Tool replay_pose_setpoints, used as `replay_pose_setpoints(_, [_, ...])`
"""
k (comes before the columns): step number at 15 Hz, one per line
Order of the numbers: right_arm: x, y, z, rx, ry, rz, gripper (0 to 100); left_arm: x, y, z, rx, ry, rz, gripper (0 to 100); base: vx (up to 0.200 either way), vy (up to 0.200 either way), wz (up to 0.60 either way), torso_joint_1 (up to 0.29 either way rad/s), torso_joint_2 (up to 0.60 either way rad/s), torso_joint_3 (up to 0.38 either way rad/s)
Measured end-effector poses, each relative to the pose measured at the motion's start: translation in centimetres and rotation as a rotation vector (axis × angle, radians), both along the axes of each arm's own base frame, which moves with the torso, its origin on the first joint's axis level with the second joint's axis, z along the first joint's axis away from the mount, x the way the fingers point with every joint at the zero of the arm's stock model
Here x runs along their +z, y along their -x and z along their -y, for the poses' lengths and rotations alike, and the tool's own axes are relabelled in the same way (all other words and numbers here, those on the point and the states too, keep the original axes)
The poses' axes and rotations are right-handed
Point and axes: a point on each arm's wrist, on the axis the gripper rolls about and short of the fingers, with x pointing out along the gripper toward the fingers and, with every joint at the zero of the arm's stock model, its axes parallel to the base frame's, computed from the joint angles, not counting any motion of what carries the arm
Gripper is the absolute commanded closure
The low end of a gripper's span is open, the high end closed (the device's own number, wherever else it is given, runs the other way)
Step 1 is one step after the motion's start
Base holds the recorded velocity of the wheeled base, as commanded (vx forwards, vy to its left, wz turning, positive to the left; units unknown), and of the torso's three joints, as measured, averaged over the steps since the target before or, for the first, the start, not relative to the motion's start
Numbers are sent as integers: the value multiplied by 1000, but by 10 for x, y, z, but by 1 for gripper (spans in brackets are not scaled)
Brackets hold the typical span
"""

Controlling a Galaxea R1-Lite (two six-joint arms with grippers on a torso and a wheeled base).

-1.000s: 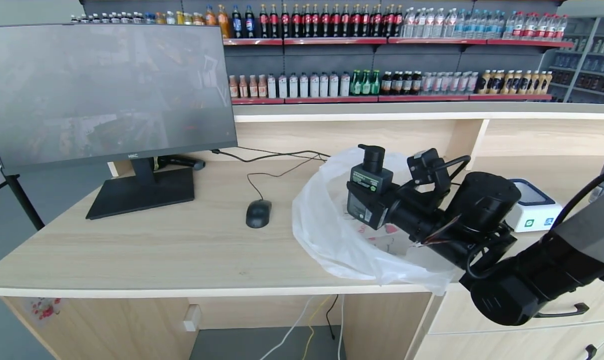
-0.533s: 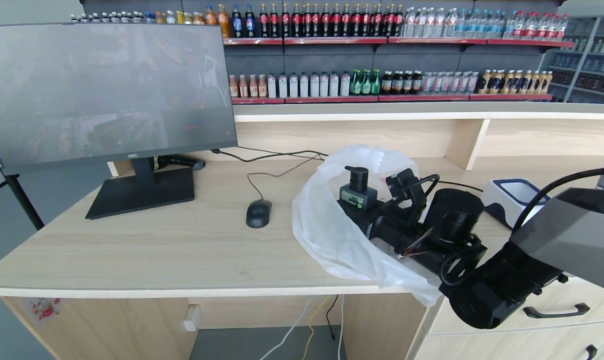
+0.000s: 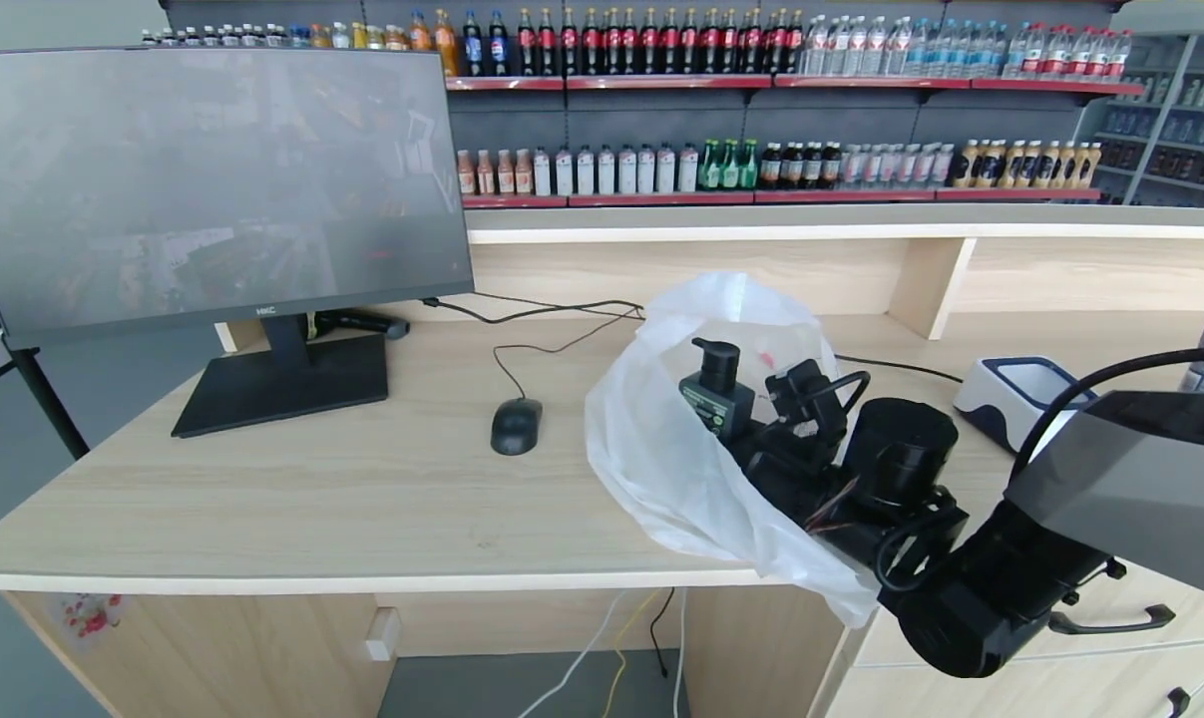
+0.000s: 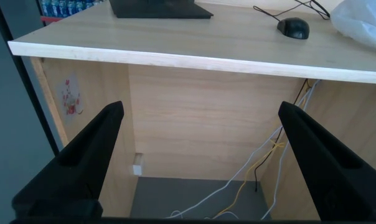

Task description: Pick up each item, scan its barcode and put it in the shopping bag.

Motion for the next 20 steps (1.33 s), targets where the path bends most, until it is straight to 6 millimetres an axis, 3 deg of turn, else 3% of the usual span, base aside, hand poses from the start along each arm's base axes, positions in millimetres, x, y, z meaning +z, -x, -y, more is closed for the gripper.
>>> replay_pose_setpoints(1, [-1,1,1,0,2,-4,100,0,0,0,0,0,0,0,0,0,0,0,0,0])
replay_pose_setpoints(2, [-1,3,2,0,4,-10,0,0,0,0,0,0,1,0,0,0,0,0,0,0])
replay_pose_setpoints(8, [6,18,11,3,5,-11,0,0,0,0,0,1,0,0,0,0,0,0,0,0])
replay_pose_setpoints(20, [51,58,38,-14,-49,81,0,0,0,0,0,-2,1,0,0,0,0,0,0,0])
